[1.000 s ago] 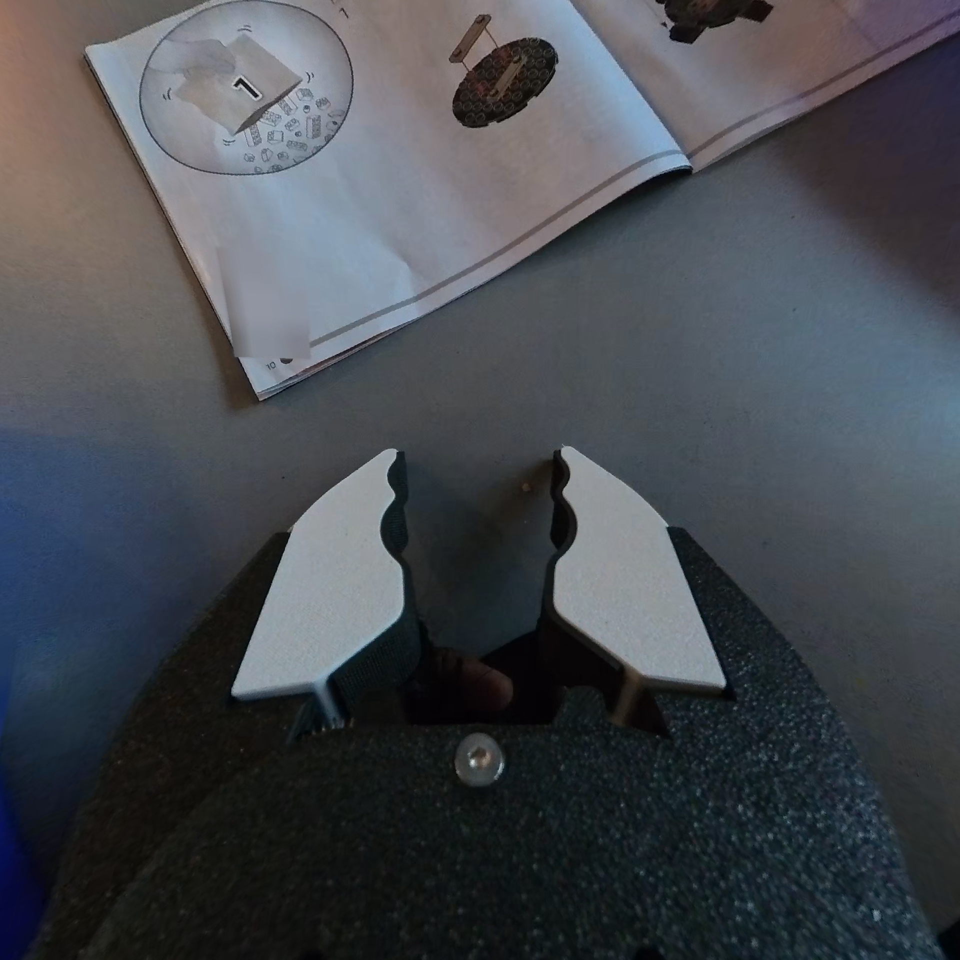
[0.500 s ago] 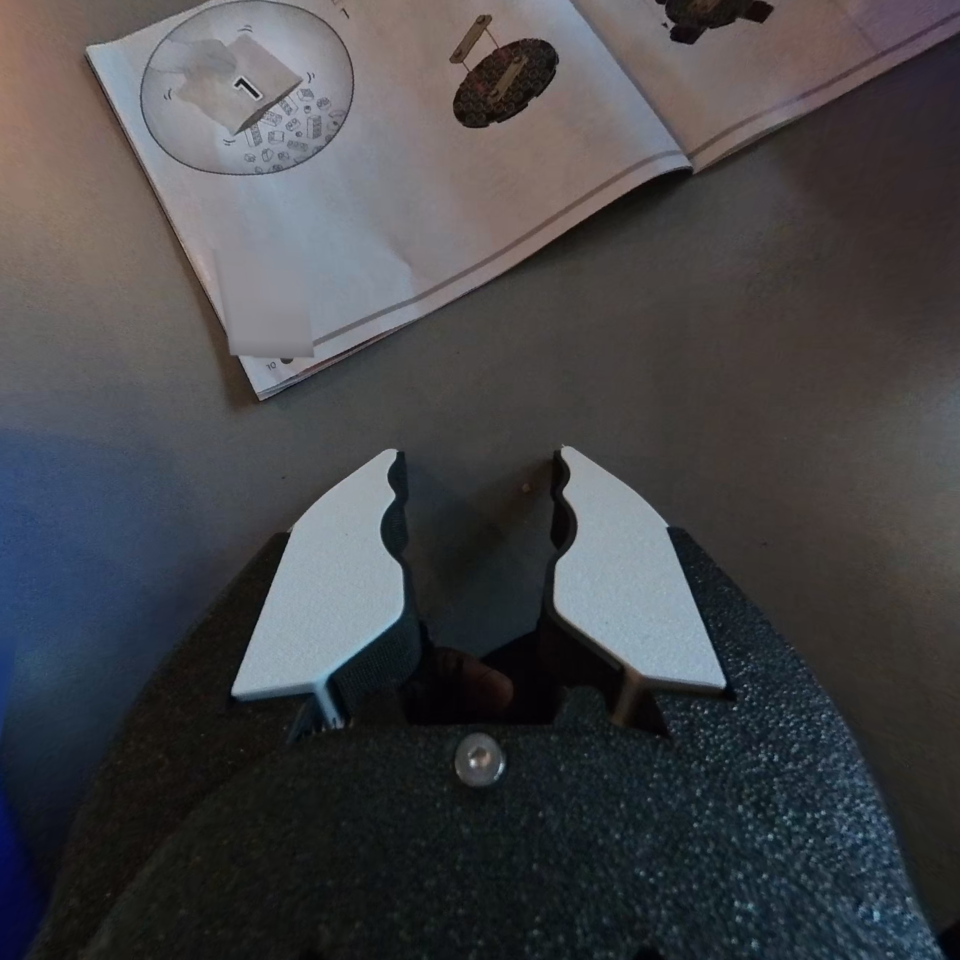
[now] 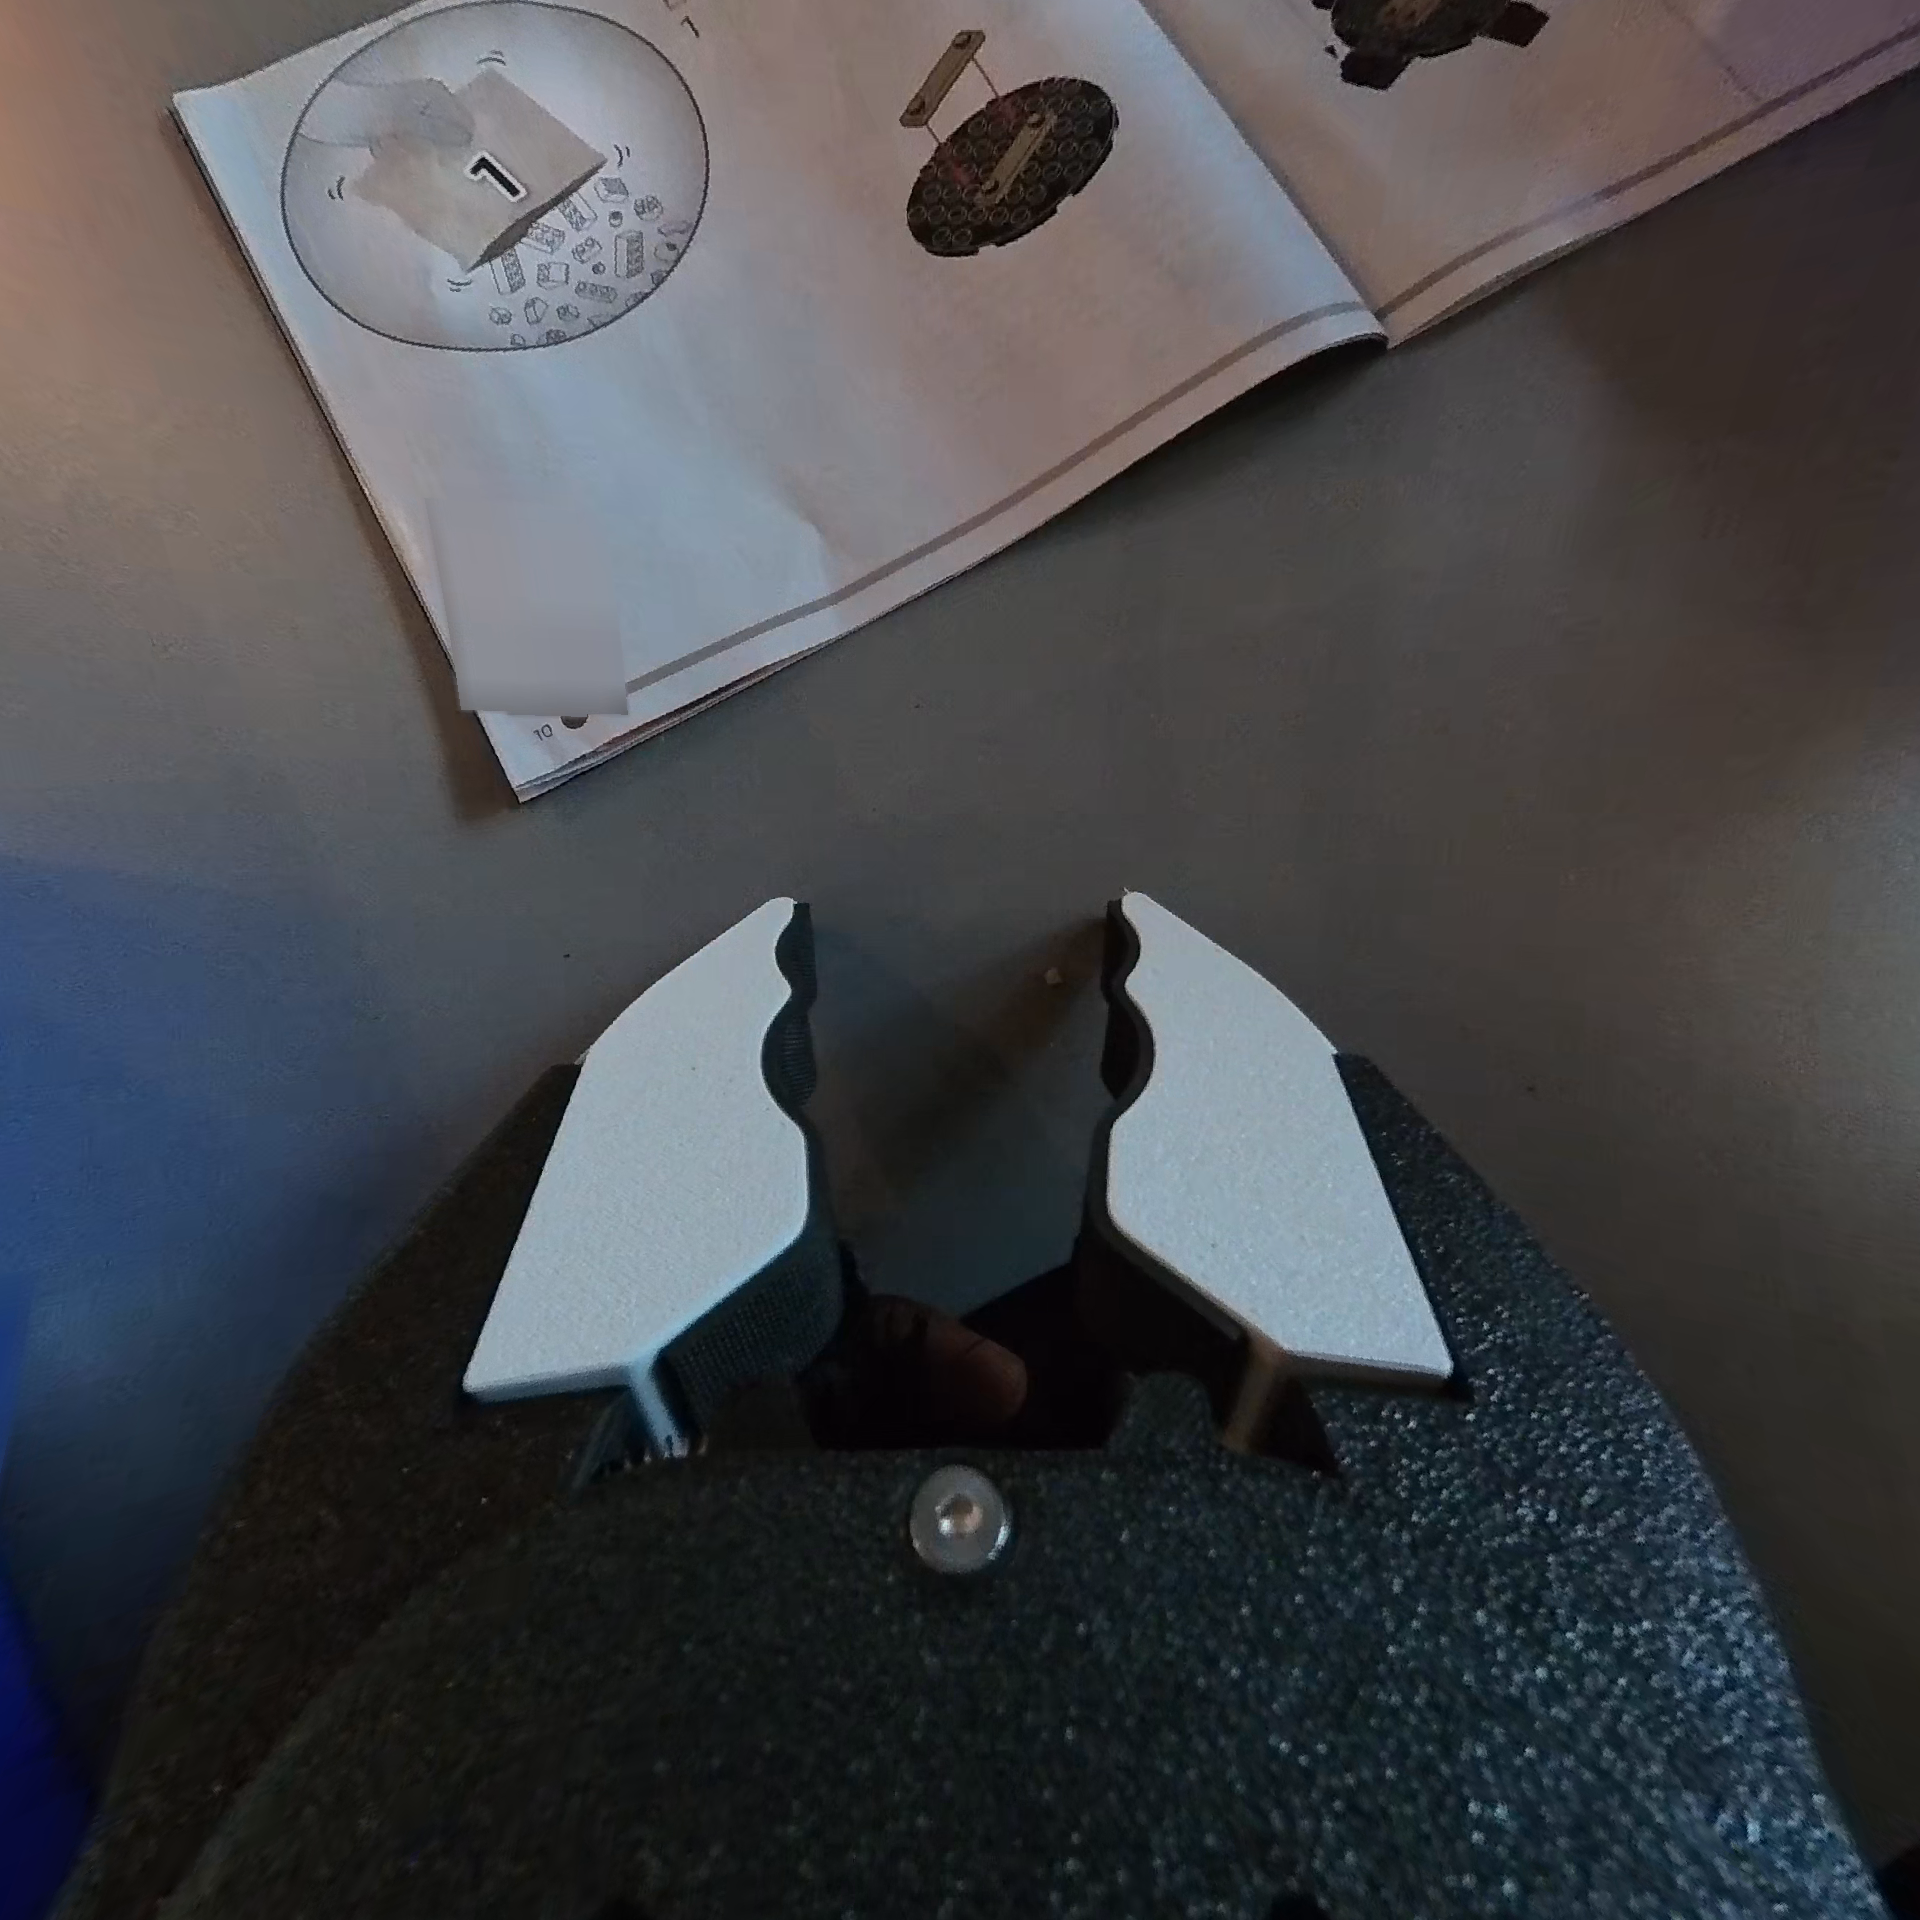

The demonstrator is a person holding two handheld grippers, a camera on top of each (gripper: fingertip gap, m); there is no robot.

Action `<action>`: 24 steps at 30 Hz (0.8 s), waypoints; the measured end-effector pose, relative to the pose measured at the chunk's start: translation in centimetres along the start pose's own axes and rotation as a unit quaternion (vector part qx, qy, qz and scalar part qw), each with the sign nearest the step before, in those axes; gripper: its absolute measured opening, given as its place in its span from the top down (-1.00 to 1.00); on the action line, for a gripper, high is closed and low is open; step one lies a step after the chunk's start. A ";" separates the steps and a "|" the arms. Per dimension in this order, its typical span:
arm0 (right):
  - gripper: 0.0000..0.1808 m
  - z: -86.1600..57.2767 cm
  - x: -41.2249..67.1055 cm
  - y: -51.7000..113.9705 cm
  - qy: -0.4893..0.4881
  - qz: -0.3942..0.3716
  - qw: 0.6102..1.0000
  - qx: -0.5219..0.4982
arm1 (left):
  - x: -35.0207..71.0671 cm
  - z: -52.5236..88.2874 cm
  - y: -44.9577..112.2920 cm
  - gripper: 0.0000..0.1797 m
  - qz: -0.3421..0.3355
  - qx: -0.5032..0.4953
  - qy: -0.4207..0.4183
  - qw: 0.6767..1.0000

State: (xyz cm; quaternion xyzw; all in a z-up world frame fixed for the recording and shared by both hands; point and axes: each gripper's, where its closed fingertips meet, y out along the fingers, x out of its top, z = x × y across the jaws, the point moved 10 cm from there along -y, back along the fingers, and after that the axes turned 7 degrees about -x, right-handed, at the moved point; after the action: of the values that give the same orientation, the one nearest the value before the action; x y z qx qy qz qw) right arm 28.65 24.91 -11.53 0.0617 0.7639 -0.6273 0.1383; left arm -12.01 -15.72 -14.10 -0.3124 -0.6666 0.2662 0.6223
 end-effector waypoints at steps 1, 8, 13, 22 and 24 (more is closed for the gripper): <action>0.21 -0.1 0.1 0.0 -0.002 0.001 1.000 -0.001 | 0.0 0.0 0.0 0.41 0.000 0.000 0.000 1.000; 0.26 -0.1 0.1 0.4 -0.020 0.010 0.999 0.022 | 0.0 0.0 0.0 0.41 0.000 0.000 0.000 1.000; 0.28 0.1 -0.3 -0.6 -0.018 0.000 1.000 0.009 | 0.0 0.0 0.0 0.41 0.000 0.000 0.000 1.000; 0.27 0.9 -1.6 -5.8 0.006 -0.058 0.998 -0.034 | 0.0 0.0 0.0 0.41 0.000 0.000 0.000 1.000; 0.28 1.2 -1.7 -6.8 0.014 -0.078 0.996 -0.041 | 0.0 0.0 0.0 0.41 0.000 0.000 0.000 1.000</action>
State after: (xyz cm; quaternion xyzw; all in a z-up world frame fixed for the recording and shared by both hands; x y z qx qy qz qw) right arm 28.63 22.43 -4.81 0.0051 0.7935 -0.6031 0.0810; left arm -12.00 -15.70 -14.13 -0.3123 -0.6662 0.2664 0.6227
